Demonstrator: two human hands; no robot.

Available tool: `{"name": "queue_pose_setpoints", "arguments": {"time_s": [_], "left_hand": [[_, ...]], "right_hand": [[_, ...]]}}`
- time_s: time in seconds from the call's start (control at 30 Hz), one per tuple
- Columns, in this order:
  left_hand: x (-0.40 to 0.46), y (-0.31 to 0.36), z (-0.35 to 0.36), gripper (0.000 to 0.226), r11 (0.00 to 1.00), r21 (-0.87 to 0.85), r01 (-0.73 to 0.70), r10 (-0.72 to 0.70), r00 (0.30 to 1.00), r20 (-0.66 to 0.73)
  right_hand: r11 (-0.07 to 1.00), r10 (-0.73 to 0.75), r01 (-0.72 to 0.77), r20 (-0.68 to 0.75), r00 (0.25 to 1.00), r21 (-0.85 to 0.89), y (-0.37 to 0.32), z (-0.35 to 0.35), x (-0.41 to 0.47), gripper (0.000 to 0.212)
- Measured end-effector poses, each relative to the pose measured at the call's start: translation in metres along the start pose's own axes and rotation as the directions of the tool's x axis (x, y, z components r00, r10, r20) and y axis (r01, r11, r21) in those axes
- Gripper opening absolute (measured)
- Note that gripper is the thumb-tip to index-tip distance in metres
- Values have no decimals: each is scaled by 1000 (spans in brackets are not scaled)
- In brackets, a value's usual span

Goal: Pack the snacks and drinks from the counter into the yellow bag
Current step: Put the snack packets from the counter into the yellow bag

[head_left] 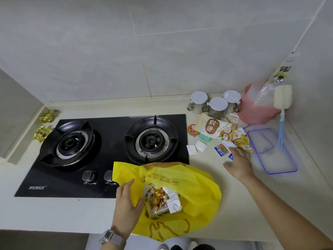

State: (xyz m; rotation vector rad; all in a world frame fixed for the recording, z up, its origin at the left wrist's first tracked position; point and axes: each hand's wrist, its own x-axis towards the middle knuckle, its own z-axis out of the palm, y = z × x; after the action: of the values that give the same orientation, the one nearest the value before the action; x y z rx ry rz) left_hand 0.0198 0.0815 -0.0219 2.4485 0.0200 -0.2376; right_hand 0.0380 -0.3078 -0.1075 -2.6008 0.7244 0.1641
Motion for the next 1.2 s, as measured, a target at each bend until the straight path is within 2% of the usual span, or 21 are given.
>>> {"name": "queue_pose_setpoints", "arguments": {"time_s": [0.17,0.3,0.5,0.57,0.63,0.73,0.87,0.97,1.1,1.2], "left_hand": [[0,2,2,64,999,-5,37,-37,999,-7],[-1,3,2,63,999,-2,48,-48,999,-14],[-2,2,1,62,998,-15,69,-69,997,-25],[-2,2,1,62,998,-18,68,-68,997,-24],[-2,1,1,62,998,-14,67,-67,997,-22],[-2,0,1,62,997,-12,76,-76,997,-22],[-2,1,3,62,998,-4,70,-70,997,-21],[-3,4,4,61,998,-6,55,-55,998,-8],[-4,3,4,60,999,-20,29,-29,1000,-3],[-6,2,2,60,999,-32,29,-29,1000,-3]], "right_hand": [[999,21,-18,58,998,-46,-3,5,17,73],[996,77,-76,21,997,-34,-3,10,17,68],[995,-51,43,-100,994,-88,5,22,10,41],[993,-82,68,-149,985,-97,5,26,0,41],[998,-63,63,-196,979,-10,1,26,-12,46],[968,-29,91,-256,966,233,-26,15,-32,49],[823,-192,310,-279,941,475,-95,-2,-78,37],[705,-402,437,-192,895,559,-141,-3,-122,30],[719,-625,528,88,776,452,-175,19,-161,22],[730,-656,562,166,737,390,-177,40,-167,25]]}}
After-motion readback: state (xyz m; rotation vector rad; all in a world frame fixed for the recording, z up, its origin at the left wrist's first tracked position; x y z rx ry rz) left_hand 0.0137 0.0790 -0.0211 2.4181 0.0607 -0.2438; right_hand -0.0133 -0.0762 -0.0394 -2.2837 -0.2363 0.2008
